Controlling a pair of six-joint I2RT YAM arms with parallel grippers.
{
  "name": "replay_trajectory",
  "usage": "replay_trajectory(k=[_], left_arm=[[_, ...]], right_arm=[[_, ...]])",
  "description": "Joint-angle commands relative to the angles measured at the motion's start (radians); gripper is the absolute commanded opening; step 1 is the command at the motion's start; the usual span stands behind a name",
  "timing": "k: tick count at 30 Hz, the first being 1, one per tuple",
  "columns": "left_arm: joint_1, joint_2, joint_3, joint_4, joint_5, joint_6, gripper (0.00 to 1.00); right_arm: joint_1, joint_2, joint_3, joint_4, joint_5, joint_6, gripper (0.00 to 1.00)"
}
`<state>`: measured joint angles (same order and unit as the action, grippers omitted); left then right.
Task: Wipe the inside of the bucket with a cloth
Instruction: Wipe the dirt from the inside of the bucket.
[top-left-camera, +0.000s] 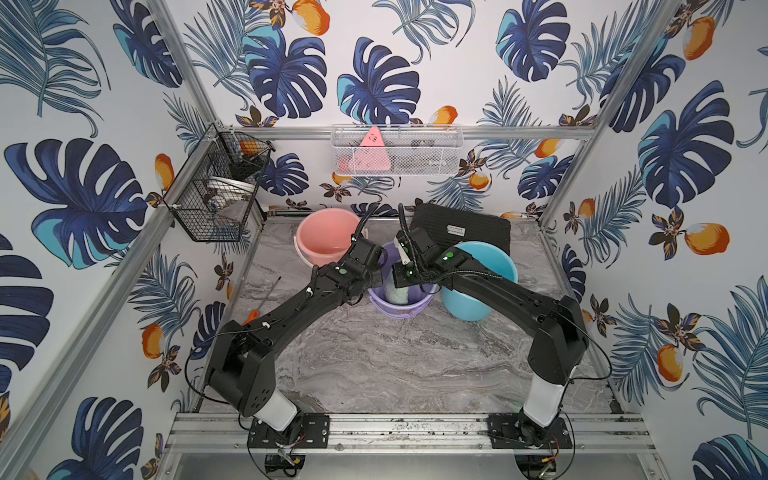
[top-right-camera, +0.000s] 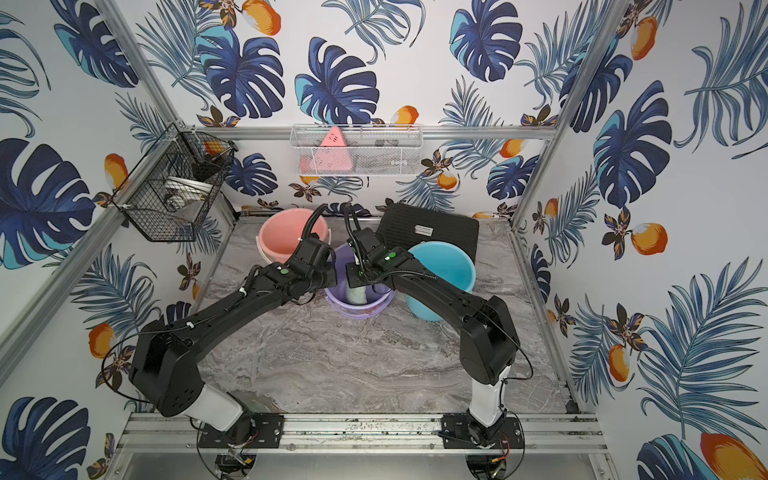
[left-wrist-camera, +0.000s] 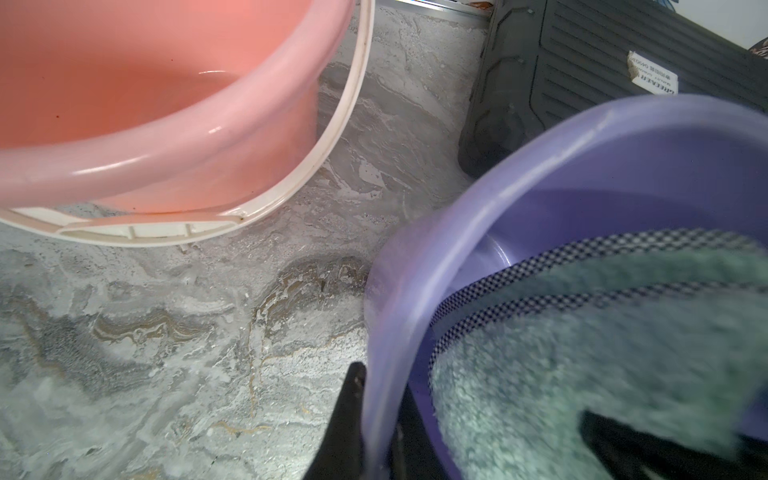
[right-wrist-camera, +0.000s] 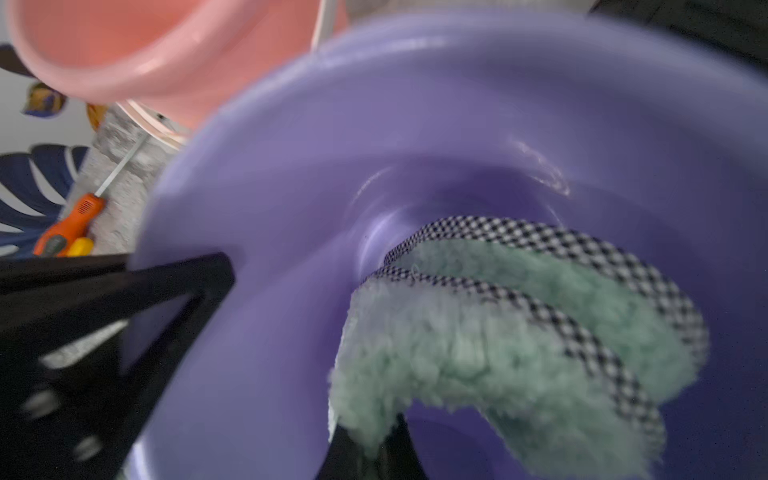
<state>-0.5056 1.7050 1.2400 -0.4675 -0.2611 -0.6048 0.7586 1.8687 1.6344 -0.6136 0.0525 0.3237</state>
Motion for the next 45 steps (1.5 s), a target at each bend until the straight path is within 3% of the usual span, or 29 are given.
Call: replay_trajectory(k=[1,12,18,22,25,33,38,42,45], left_arm=[[-0.001,-0.017,-0.026,0.031,0.012,-0.004,0.00],[-0.001,-0.047,-0.079,0.044,0.083,-0.036,0.00],[-0.002,-0.075,-0.112,0.046,0.109,-0.044,0.00],[-0.007,-0.091,-0.129,0.036,0.101,-0.046,0.00],[-0.021,-0.087,-0.119,0.010,0.079,-0.047,0.00],[-0.049,-0.125,-0.143,-0.005,0.040,-0.085,0.00],[-0.062,-0.128,-0.145,-0.019,0.022,-0.095,0.00],[-0.067,-0.135,-0.150,-0.037,-0.008,-0.116,0.00],[-0.075,-0.150,-0.169,-0.032,-0.053,-0.124,0.00]], right_arm=[[0.008,0.050,0.011,-0.051,0.040,-0.038,0.00],[0.014,0.212,0.060,-0.085,0.131,-0.022,0.00],[0.012,0.307,0.110,-0.140,0.269,0.044,0.00],[0.004,0.371,0.144,-0.189,0.285,0.095,0.00],[0.007,0.395,0.148,-0.205,0.203,0.119,0.00],[0.017,0.311,0.033,-0.016,-0.300,0.098,0.00],[0.018,0.226,-0.039,0.101,-0.519,0.116,0.00],[0.018,0.171,-0.081,0.183,-0.626,0.132,0.00],[0.018,0.128,-0.100,0.193,-0.575,0.135,0.00]])
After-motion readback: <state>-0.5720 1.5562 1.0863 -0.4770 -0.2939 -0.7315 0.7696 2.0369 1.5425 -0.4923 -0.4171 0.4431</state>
